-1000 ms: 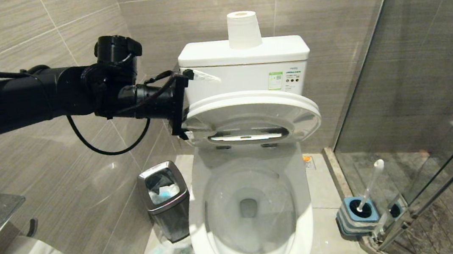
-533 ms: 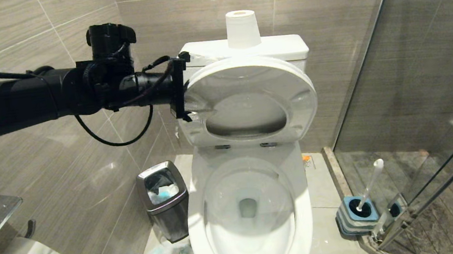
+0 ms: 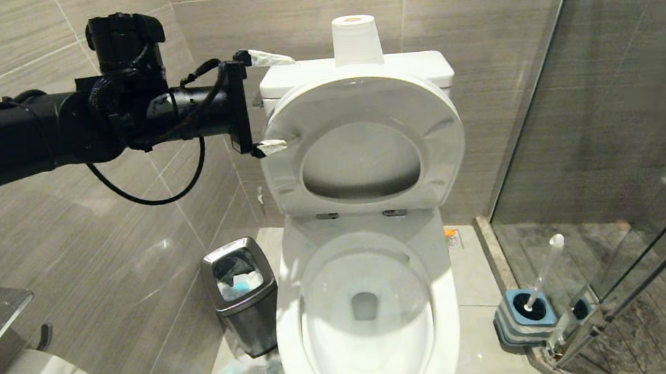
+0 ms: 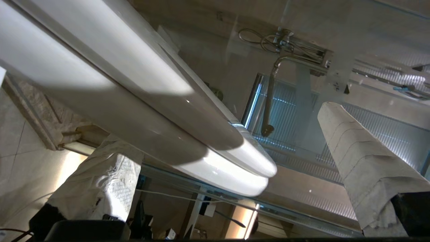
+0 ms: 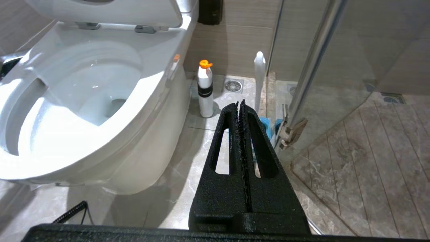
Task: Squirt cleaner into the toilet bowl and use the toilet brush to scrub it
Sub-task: Use the left hand to lift the toilet lid slightly
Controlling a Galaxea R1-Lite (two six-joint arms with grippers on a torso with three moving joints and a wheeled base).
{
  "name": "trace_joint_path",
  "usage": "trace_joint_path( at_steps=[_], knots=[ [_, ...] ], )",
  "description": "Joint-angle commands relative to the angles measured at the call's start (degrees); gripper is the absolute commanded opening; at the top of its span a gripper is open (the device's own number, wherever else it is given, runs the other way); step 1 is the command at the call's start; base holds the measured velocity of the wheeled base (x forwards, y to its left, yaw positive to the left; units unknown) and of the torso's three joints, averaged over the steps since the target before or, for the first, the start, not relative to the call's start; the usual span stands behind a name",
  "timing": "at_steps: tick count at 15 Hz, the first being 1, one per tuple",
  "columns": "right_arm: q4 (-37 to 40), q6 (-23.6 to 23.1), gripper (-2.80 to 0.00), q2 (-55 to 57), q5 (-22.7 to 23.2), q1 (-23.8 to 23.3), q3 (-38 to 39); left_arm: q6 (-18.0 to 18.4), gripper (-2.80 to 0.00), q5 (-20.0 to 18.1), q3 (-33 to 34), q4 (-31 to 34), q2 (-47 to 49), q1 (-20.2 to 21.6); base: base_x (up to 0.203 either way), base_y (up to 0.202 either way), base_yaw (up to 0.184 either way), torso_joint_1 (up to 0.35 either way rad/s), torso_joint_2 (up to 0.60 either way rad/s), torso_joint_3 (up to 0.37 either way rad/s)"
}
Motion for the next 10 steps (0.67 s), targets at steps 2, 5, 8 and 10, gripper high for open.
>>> trace_joint_path(
  at_steps=[2,5,8,10],
  knots=[
    [0.0,0.0,-2.8,0.0,0.0,0.0,0.1,-0.7,0.0,-0.1,0.0,-1.9,0.3,0.3,0.0,0.0,0.0,0.0,0.0,0.0],
    [0.0,0.0,-2.8,0.0,0.0,0.0,0.1,-2.0,0.0,2.0,0.1,-5.6,0.7,0.0,0.0,0.0,0.0,0.0,0.0,0.0],
    [0.0,0.0,-2.8,0.0,0.0,0.0,0.1,-3.5,0.0,3.4,0.1,-12.6,1.6,0.1,0.0,0.0,0.0,0.0,0.0,0.0],
    [0.0,0.0,-2.8,0.0,0.0,0.0,0.1,-5.8,0.0,5.0,0.0,-17.2,2.0,0.1,0.0,0.0,0.0,0.0,0.0,0.0]
  ],
)
